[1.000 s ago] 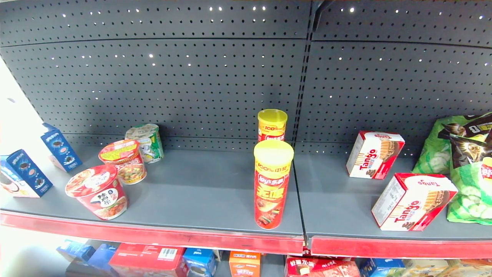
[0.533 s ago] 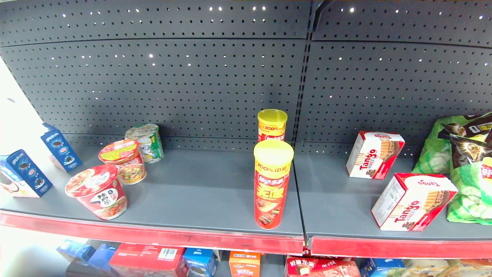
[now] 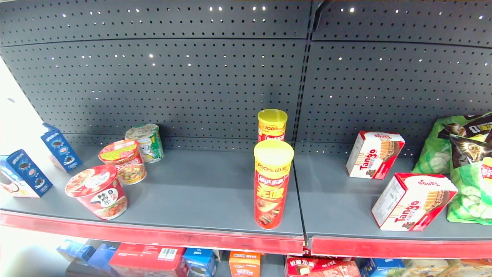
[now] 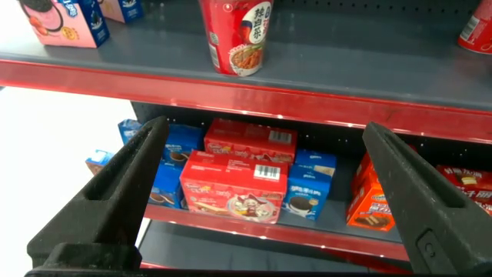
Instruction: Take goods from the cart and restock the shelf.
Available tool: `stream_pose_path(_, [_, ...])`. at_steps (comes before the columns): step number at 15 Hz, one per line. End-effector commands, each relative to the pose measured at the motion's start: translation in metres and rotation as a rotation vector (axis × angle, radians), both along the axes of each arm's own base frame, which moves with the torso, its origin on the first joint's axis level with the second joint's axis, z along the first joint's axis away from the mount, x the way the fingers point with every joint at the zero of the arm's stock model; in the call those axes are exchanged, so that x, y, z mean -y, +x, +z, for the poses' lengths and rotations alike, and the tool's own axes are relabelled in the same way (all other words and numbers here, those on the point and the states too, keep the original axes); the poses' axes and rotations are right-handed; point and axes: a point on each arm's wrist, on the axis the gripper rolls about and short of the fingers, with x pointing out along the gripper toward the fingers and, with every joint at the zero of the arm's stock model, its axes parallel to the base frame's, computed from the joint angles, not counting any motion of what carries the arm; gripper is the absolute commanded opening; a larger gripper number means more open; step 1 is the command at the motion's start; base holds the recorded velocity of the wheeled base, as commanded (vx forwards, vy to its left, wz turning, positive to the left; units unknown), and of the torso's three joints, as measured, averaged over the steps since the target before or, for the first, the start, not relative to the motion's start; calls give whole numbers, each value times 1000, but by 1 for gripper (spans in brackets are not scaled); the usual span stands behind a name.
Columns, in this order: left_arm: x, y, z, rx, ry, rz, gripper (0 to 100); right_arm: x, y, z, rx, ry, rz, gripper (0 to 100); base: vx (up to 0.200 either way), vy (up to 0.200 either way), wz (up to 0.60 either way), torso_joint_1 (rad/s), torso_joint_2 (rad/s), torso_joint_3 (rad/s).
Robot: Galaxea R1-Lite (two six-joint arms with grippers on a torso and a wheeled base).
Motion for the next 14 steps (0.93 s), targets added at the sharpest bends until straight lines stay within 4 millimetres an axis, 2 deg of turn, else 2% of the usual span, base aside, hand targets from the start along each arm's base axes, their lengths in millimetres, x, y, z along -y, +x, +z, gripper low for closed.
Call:
stream_pose_path(1, [0,0,0,-2,0,1,100,0,0,0,1,0,0,100,0,0,0,0,0,0])
stream_pose_path(14, [0,0,0,-2,0,1,100,0,0,0,1,0,-1,100,0,0,0,0,0,0])
